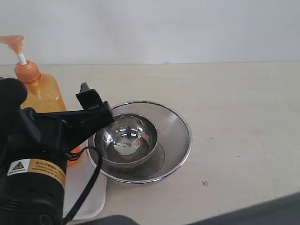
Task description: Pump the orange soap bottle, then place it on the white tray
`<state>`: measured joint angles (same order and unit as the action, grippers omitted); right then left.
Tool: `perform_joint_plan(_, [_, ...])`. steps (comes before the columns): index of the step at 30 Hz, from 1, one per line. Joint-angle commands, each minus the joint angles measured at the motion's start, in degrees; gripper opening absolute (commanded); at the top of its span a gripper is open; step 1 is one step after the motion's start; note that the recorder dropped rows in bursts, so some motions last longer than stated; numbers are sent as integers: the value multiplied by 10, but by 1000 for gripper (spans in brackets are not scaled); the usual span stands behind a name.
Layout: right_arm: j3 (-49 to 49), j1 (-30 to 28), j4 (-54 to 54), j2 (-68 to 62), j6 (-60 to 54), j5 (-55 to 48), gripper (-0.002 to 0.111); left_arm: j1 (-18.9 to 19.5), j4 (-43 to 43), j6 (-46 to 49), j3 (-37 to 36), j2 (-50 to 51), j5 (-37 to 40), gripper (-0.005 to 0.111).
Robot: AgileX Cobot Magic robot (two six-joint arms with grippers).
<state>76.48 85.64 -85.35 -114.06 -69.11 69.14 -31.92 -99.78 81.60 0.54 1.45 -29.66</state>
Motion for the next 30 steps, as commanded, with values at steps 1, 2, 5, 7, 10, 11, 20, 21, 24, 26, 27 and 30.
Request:
perform_joint_plan(1, [-52,20,3,52,29,8,105,0,-2,2,-2,0,1,5])
perform_joint_plan(2, [-66,27,3,62,33,8,105,0,-2,2,-2,0,1,5])
perform_joint_plan(5, [-106,57,3,89,33,8,105,0,-2,2,-2,0,1,5])
perform_joint_plan(7, [-131,76,6,108,41,8,104,0,-2,2,-2,0,1,5])
perform_joint_plan(10, [-170,102,8,139,57,8,94,0,-2,3,-2,0,0,5])
perform_joint_plan(11, [-184,110,8,148,67,8,88,0,-2,3,-2,0,0,5])
perform_joint_plan(20, [-286,148,7,210,172,8,1,0,-2,3,-2,0,-3,5])
perform_joint_plan(21, [-293,149,8,214,172,8,1,0,-2,3,-2,0,-3,5])
perform_joint_plan(24, [-301,151,8,216,170,8,1,0,-2,3,-2,0,-3,5])
perform_joint_plan(26, [-306,151,12,216,170,8,1,0,-2,3,-2,0,-4,5])
perform_joint_plan(27, [-307,151,15,216,171,8,1,0,-2,3,-2,0,-4,5])
perform_joint_plan(30, [-307,151,22,216,171,8,1,0,-2,3,-2,0,-4,5])
